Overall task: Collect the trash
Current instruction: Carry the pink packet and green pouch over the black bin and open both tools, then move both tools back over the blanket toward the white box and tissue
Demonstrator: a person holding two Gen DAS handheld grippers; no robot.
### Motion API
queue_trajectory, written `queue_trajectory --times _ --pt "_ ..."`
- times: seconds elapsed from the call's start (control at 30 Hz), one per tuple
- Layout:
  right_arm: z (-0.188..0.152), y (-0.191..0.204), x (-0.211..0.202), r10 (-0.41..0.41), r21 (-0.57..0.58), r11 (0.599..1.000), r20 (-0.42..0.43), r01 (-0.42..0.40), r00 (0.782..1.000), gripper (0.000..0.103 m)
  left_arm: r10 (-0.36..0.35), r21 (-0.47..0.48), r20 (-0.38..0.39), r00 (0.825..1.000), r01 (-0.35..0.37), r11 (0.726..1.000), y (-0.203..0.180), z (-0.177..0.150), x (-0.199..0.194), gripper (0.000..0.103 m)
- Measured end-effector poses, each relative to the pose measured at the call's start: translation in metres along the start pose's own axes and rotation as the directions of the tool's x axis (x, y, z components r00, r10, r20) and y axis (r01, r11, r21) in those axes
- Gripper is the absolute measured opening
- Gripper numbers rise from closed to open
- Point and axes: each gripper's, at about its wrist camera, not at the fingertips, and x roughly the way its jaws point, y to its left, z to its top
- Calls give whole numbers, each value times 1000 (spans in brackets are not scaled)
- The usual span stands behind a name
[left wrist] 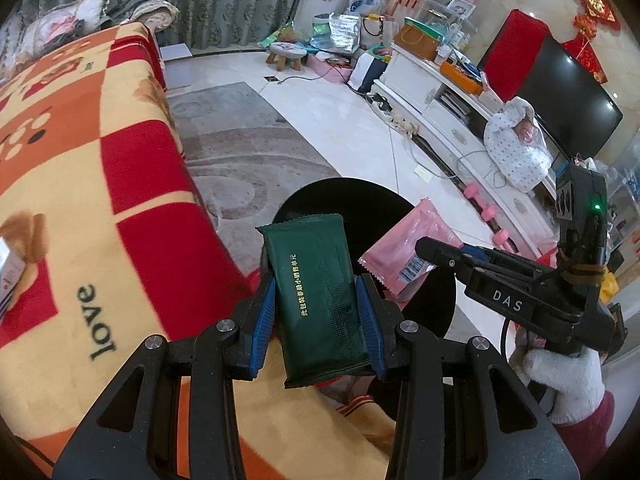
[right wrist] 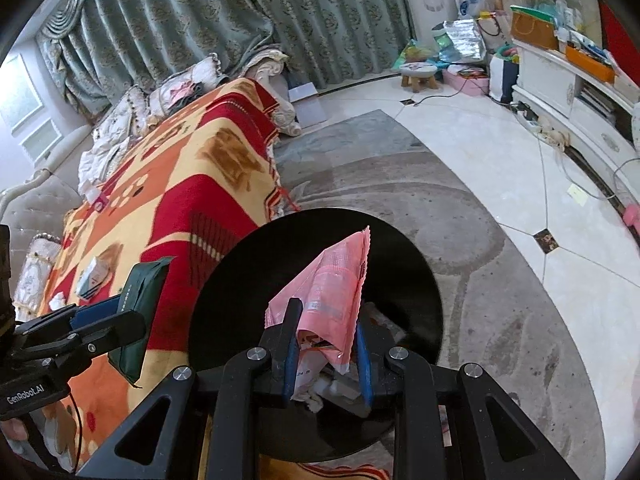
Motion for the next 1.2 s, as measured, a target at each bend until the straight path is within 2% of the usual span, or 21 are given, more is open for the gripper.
queue_trajectory --times 0.23,0.3,0.33,0.5,0.73,0.97,1.2 --pt "-3 -6 6 2 2 1000 -22 -2 1000 23 -11 -5 -12 1000 11 1000 -4 3 13 38" --pt "-3 -7 6 -11 -1 1000 -25 11 1000 33 -24 -9 -15 1000 24 1000 -5 4 17 38" --pt "-3 -7 5 -19 -2 1000 -24 19 1000 42 -30 -10 -14 999 30 1000 -7 4 18 38" --pt "-2 -11 -2 -34 14 999 -12 34 999 44 -50 -17 -18 999 50 999 -6 5 18 43" --pt "-3 -8 -7 -35 11 999 -18 35 999 57 -57 -49 -8 998 57 997 4 4 6 48" --pt "-4 16 -7 -21 -25 999 -24 20 999 58 -36 -83 11 999 37 996 21 -4 -14 48" --pt "-8 46 -2 2 -68 998 -46 -5 999 59 39 -115 24 999 -36 993 49 -21 -35 48"
